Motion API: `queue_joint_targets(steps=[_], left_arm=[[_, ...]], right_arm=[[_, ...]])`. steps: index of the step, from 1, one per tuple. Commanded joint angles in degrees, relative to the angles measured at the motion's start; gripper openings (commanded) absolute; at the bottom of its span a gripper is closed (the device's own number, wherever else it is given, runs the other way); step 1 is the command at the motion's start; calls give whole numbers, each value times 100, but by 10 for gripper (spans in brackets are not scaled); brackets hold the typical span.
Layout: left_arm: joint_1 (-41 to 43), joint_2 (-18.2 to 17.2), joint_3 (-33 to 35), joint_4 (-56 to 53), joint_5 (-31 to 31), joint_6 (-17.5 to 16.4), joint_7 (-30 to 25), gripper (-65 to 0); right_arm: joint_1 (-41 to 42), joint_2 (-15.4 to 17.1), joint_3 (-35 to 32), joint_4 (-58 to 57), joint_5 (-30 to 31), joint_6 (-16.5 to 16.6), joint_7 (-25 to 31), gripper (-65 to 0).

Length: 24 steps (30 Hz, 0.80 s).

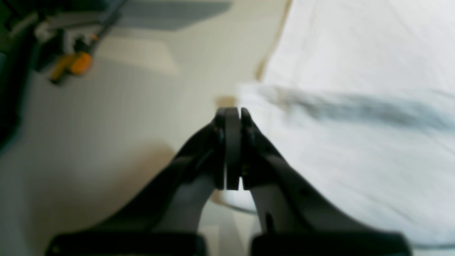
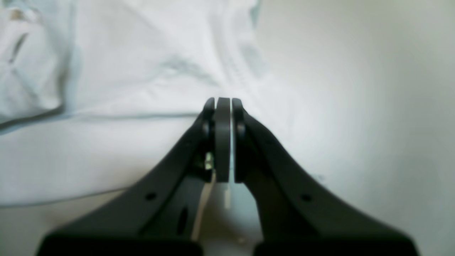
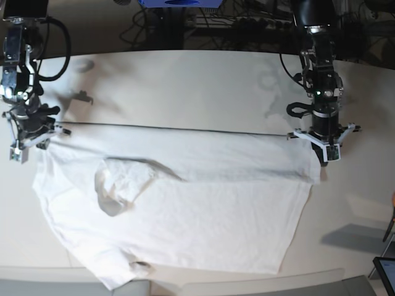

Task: Fold the T-shirt properly
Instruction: 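Hold the folded edge with both grippers and pull it taut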

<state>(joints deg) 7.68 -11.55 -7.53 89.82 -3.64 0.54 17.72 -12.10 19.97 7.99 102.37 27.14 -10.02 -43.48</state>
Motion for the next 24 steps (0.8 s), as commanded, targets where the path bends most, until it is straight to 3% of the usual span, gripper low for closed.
queue_joint_targets(steps=[1,4,15,20,24], left_arm=[[-87,-62,1,77,34,39,-141,-650],[-236,25,80,-248,69,39,-132,-650],[-342,43,124,-925,69,39,-123,-650],[-351,43,344,-907,17,39,431,-650],[-228,52,397,-529,8,39,571,-650]], right_arm=[[106,39,6,80,7,4,89,-640],[212,-128,6,-78,-1,4,63,-640],[309,-128,-3,-914,-1,4,203,-640],[300,-111,-3,-1213,-1,4,344,-640],[282,-93,-3,-1265,-1,4,353,-640]])
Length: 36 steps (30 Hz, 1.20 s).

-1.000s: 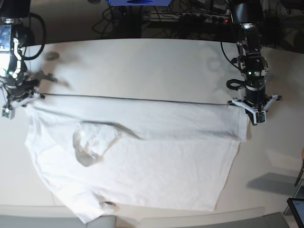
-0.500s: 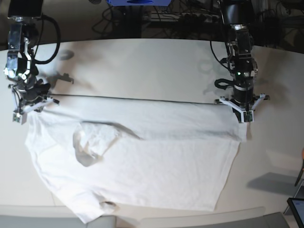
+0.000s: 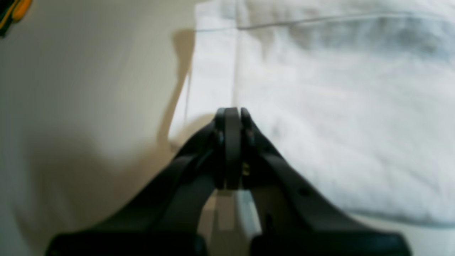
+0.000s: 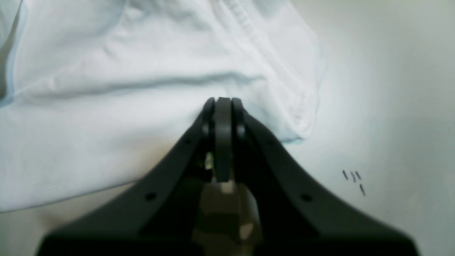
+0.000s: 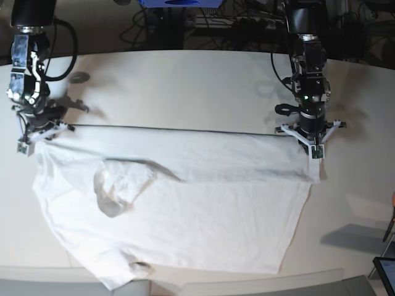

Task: Fold the T-shirt properly
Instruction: 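Hold the folded edge with both grippers and pull it taut, then drag the folded edge with both grippers toward the robot base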

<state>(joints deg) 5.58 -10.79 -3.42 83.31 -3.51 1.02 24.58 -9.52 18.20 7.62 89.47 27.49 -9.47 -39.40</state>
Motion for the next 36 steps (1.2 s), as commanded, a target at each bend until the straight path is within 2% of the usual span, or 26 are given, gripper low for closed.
queue_joint_targets(steps=[1,4,9,14,17,20,36], left_arm=[[97,-25,-23,289,-5,-9,-115,-650],[228,-25,-23,535,-5,-9,-106,-650],[228,-16,-32,579,-14,-9,298,-650],[378,-7,-40,1449,-14,-9,333,-650],[264,-16,-40,1687,-14,-9,711,-650],[9,-16,-40,1511,-14,-9,958,-650],[-563,-51,-40,500,39,-9,940,-650]], right_arm=[[24,84,34,15,-36,-50,-56,-640],[16,84,34,7,-36,-50,-56,-640],[7,84,34,24,-36,-50,-56,-640],[-64,84,34,209,-36,-50,-73,-640],[-187,84,51,648,-36,-50,-91,-640],[-195,84,43,807,-36,-50,-109,-640],[165,75,25,780,-36,-50,-197,-640]])
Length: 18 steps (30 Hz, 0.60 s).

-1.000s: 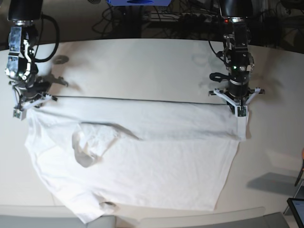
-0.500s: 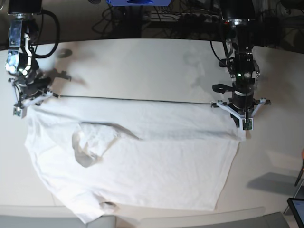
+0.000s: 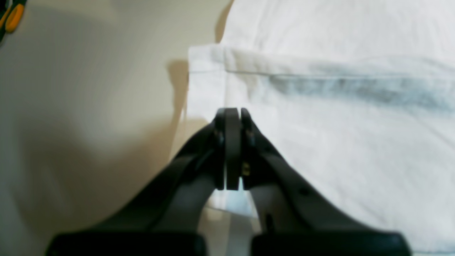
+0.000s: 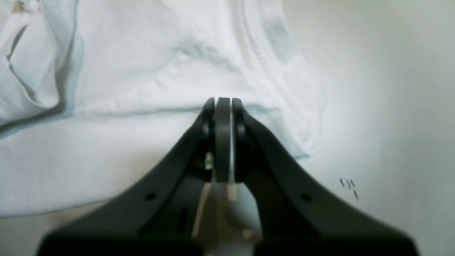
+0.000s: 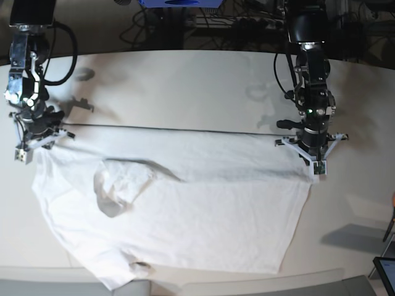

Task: Fold the T-shirt properly
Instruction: 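Drag the folded edge with both grippers toward the robot base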

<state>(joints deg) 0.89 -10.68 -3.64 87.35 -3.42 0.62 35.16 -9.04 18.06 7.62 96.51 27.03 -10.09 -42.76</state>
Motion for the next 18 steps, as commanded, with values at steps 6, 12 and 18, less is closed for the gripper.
queue_joint_targets(steps=[6,12,18], left_arm=[[-102,-62,-18,-115,39,30,-118,-650],[-146,-62,-10,-476,39,30,-109,-650],[21,-71,-10,-458,39,30,-92,-650]], right_arm=[[416,79,16,-126,9,20,-9,-640],[644,88,-511,-829,9,20,35,-640],[389,79,-529,-1066,9,20,307,-640]])
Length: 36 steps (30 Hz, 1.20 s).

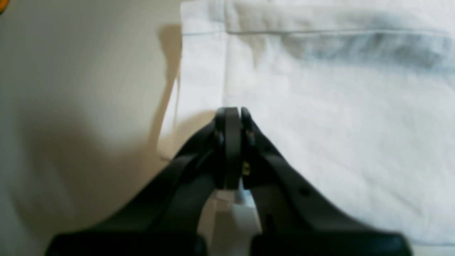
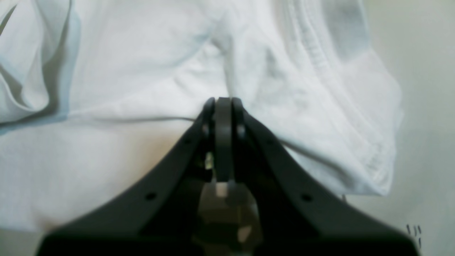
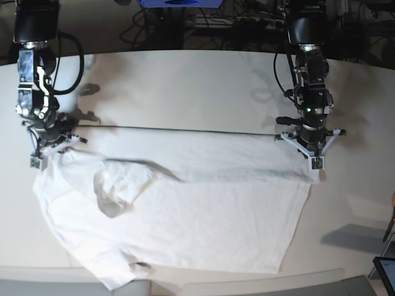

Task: Fold the T-shirt properly
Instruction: 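Drag the folded edge with both grippers toward the robot base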

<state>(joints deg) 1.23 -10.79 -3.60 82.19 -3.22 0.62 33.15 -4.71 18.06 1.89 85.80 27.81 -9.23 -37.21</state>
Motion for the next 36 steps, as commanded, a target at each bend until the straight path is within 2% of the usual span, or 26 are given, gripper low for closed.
queue_joint_targets(steps=[1,10,21,26,36], left_arm=[[39,-60,-14,58,19,30,110,-650],[602,-60,-14,146,19,30,92,-650],[1657,-60,-14,1385,19,30,118,-650],[1947,-60,-14,1719,19,30,118,-650],[2562,-42,-14,2255,19,30,118,-650]], right_arm=[[-105,88,44,5,-69,-66,-239,-640],[-553,220,53,57,-69,-74,-231,-641],[-1256,229,70,761,-69,-110,-231,-641],[-1591,185,659,884,-69,-110,-248,-641],[-2241,185,1275,1279,-69,-83,-239,-641]])
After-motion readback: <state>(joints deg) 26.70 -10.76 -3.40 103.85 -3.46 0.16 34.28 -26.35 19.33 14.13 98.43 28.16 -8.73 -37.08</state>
